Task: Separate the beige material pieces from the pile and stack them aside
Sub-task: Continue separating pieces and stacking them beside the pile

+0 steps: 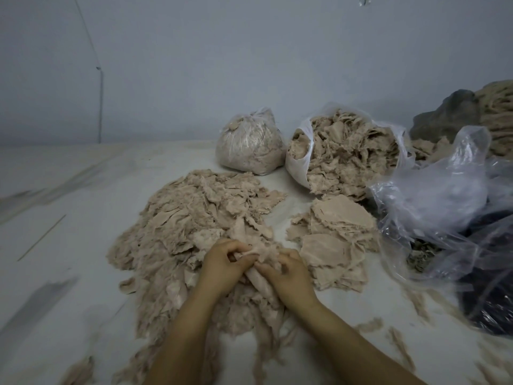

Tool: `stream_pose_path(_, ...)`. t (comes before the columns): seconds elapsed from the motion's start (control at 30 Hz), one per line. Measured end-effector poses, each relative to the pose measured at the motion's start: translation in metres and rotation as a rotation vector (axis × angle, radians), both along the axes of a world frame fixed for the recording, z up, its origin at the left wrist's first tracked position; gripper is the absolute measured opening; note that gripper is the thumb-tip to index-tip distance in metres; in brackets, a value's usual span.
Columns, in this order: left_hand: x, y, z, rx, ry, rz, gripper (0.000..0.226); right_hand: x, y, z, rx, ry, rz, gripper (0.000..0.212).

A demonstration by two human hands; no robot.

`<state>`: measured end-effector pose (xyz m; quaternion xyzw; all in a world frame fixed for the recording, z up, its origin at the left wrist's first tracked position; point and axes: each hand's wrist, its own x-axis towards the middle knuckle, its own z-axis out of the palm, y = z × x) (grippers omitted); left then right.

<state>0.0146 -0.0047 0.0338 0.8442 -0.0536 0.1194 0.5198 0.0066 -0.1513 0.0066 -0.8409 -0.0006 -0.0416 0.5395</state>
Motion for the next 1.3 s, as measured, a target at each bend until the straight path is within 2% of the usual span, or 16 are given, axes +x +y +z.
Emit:
stream_pose_path(0.03, -0.001, 0.0, 0.004, -0.036, -0.051, -0.013, 0.023, -0.003, 0.0, 0.006, 0.084, -0.058, -0.021, 0.011)
stream_pose_path(0.07, -0.002, -0.001, 0.008, -0.09, -0.085, -0.051, 0.024, -0.004, 0.0, 0.012, 0.191, -0.113, -0.028, 0.009)
stream_pose_path(0.1, -0.004, -0.001, 0.01, -0.166, -0.086, -0.111, 0.021, -0.005, -0.001, 0.016, 0.295, -0.137, -0.021, 0.022)
stream_pose_path(0.13, -0.006, -0.003, 0.012, -0.254, -0.057, -0.185, 0.019, -0.006, -0.002, 0.02, 0.445, -0.136, 0.008, 0.026)
stream_pose_path(0.2, -0.007, -0.008, 0.012, -0.33, -0.016, -0.24, 0.029, -0.007, -0.005, 0.027, 0.609, -0.095, 0.091, 0.008)
stream_pose_path(0.27, -0.007, -0.016, 0.011, -0.324, -0.026, -0.207, 0.026, -0.008, -0.005, 0.028, 0.565, -0.083, 0.092, 0.014)
stream_pose_path(0.37, -0.004, -0.023, 0.006, -0.267, -0.085, -0.109, 0.018, -0.003, -0.005, 0.023, 0.605, -0.086, -0.069, 0.012)
stream_pose_path(0.43, -0.002, -0.023, 0.001, -0.208, -0.085, -0.039, 0.019, -0.001, -0.005, 0.019, 0.601, -0.082, -0.153, 0.018)
stream_pose_path(0.53, -0.004, -0.024, -0.001, -0.241, -0.046, -0.046, 0.023, -0.003, -0.006, 0.013, 0.614, -0.047, -0.162, 0.021)
stream_pose_path(0.67, -0.007, -0.027, 0.003, -0.273, -0.009, -0.107, 0.023, -0.001, -0.01, 0.013, 0.362, -0.128, -0.226, 0.031)
stream_pose_path(0.77, -0.005, -0.026, 0.003, -0.302, -0.014, -0.074, 0.026, 0.003, -0.017, 0.013, 0.284, -0.193, -0.267, 0.035)
stream_pose_path(0.93, -0.007, -0.026, 0.001, -0.419, 0.06, -0.114, 0.026, 0.004, -0.027, -0.007, 0.141, -0.177, -0.336, 0.04)
stream_pose_path(1.03, -0.006, -0.022, 0.004, -0.497, 0.104, -0.109, 0.024, 0.007, -0.036, -0.017, 0.041, -0.093, -0.309, 0.045)
stream_pose_path(1.13, -0.004, -0.015, 0.008, -0.435, 0.132, -0.129, 0.031, 0.008, -0.051, -0.017, -0.116, -0.013, -0.303, 0.046)
stream_pose_path(1.23, -0.003, -0.021, 0.016, -0.293, 0.191, -0.267, 0.032, 0.011, -0.051, 0.008, 0.04, -0.106, -0.241, 0.04)
stream_pose_path(1.3, -0.002, -0.028, 0.021, -0.292, 0.21, -0.324, 0.026, 0.011, -0.04, 0.03, 0.113, -0.119, 0.038, 0.031)
